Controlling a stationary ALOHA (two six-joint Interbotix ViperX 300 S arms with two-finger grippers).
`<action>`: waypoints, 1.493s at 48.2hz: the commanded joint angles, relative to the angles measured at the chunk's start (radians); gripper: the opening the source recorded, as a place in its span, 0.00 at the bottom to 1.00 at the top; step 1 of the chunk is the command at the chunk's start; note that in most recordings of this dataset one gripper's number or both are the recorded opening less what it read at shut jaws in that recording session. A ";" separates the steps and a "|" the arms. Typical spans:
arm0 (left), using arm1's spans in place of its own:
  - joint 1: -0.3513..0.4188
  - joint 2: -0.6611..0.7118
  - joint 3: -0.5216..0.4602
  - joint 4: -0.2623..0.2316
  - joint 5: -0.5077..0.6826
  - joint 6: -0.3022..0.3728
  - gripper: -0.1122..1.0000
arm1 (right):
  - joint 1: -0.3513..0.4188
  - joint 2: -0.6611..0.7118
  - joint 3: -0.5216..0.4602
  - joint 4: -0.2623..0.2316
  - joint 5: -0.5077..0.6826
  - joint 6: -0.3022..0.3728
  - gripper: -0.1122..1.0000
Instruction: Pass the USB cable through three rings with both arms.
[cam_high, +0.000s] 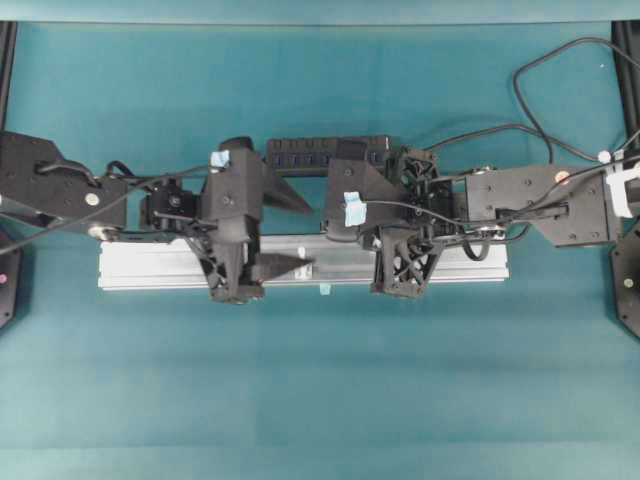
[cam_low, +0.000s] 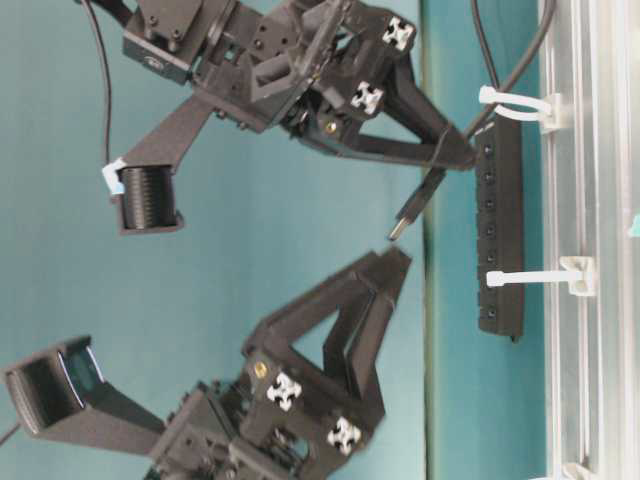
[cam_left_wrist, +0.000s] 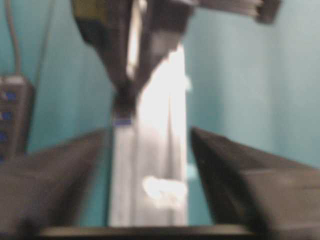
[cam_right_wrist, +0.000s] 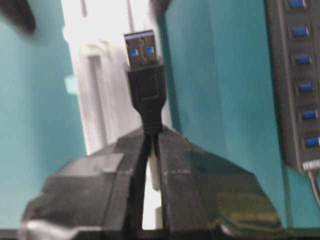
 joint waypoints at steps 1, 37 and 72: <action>0.000 -0.034 0.005 0.002 0.020 -0.011 0.95 | 0.003 0.000 -0.008 0.003 0.009 0.000 0.03; 0.012 -0.275 0.121 0.002 0.081 -0.008 0.87 | 0.044 0.127 -0.048 0.005 -0.009 -0.002 0.03; 0.021 -0.494 0.276 0.002 0.195 -0.017 0.86 | 0.086 0.137 -0.067 0.006 -0.017 -0.002 0.03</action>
